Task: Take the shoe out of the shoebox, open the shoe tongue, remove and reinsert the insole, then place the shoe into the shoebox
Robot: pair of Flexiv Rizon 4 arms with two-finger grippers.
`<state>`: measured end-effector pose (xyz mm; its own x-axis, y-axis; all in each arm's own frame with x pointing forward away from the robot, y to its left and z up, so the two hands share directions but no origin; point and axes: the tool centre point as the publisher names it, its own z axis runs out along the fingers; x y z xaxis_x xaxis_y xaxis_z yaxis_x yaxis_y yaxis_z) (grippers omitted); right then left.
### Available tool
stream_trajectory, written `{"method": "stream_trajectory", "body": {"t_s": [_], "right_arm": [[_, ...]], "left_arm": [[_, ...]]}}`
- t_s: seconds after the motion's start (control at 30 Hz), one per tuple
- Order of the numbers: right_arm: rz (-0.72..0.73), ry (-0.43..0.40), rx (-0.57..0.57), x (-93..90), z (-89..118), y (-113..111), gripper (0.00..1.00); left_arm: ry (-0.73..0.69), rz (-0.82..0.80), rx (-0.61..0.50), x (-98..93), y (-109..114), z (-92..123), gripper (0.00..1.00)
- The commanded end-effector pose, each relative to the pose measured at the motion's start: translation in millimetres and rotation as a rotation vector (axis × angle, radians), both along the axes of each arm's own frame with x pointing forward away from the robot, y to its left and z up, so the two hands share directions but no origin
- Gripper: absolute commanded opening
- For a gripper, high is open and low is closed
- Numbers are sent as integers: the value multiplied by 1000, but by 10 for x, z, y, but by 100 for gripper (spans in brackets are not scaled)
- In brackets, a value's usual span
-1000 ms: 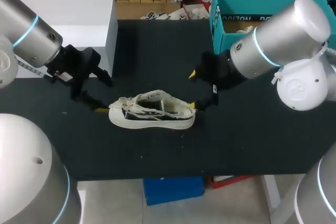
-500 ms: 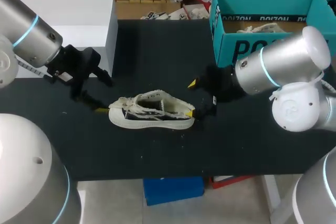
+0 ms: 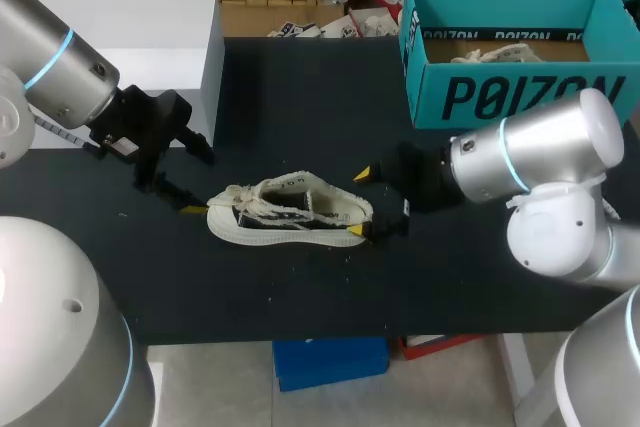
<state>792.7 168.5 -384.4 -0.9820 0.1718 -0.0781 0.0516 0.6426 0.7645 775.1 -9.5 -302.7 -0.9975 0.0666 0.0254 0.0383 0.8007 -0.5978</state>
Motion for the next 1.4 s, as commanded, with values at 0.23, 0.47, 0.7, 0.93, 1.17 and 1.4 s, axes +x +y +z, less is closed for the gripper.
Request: {"method": "stream_trajectory", "body": {"t_s": [0.23,0.47,0.7,0.93,1.17,1.4], "right_arm": [[16,3,56,73,-132,0,100],[23,11,76,92,-203,61,100],[21,23,96,78,-301,92,100],[15,37,114,52,-367,114,100],[11,43,131,55,-423,138,100],[10,51,149,75,-483,154,100]], "left_arm": [[-4,0,0,-4,-4,-16,100],[-4,0,0,-4,-4,-16,100],[-4,0,0,-4,-4,-16,100],[-4,0,0,-4,-4,-16,100],[-4,0,0,-4,-4,-16,100],[-4,0,0,-4,-4,-16,100]]}}
